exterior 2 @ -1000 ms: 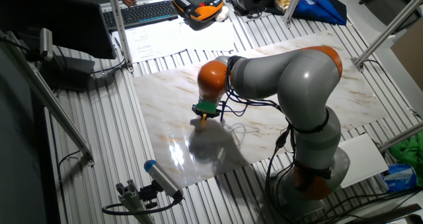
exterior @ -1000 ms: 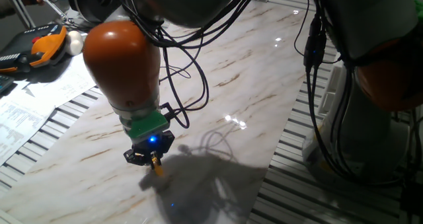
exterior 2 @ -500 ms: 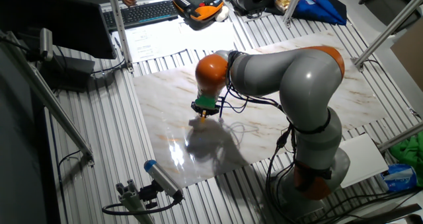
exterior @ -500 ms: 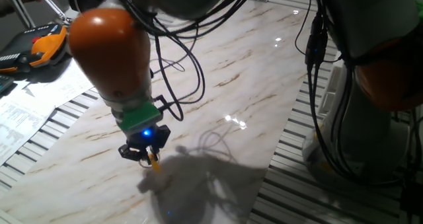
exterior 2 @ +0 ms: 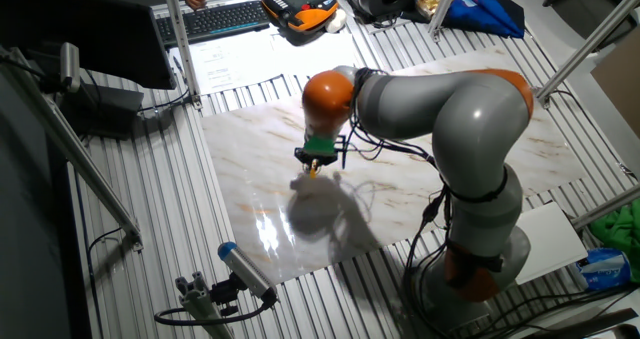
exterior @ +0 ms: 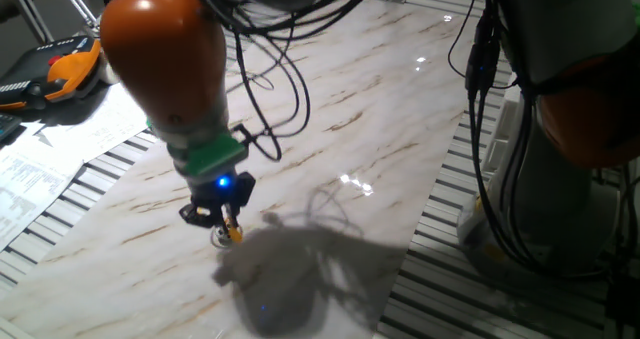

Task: Remove the bubble ring from the ball

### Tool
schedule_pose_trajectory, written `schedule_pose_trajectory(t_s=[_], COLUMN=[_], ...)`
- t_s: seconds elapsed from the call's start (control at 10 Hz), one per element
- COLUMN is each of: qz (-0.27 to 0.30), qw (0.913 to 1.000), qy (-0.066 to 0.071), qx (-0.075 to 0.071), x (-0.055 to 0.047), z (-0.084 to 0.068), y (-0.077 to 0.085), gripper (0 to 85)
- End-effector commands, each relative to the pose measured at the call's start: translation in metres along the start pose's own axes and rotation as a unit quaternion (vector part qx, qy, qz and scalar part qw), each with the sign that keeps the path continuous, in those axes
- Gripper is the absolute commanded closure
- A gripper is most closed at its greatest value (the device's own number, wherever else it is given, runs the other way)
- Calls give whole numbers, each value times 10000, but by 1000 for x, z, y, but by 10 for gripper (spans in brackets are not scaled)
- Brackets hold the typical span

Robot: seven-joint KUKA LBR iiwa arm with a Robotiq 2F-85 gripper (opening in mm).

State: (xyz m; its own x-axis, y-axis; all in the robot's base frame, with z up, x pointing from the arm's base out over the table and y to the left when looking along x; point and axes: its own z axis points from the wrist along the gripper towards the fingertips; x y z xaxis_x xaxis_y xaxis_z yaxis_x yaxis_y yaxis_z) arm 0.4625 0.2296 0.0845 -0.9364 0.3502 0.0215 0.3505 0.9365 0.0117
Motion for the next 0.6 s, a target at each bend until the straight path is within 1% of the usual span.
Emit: schedule_pose_trajectory(t_s=[0.0,0.1,0.3,0.4,0.5], qz=[-152,-305,-603,-779,-918], qw=[9999,9995,9981,9969,9958], qy=[38,65,47,33,5], qx=[15,31,64,58,18], x=[-6,-12,-23,-30,-34], z=[-2,-3,-5,-5,-4], y=[-7,-13,-26,-36,-44], gripper=[850,850,850,850,850])
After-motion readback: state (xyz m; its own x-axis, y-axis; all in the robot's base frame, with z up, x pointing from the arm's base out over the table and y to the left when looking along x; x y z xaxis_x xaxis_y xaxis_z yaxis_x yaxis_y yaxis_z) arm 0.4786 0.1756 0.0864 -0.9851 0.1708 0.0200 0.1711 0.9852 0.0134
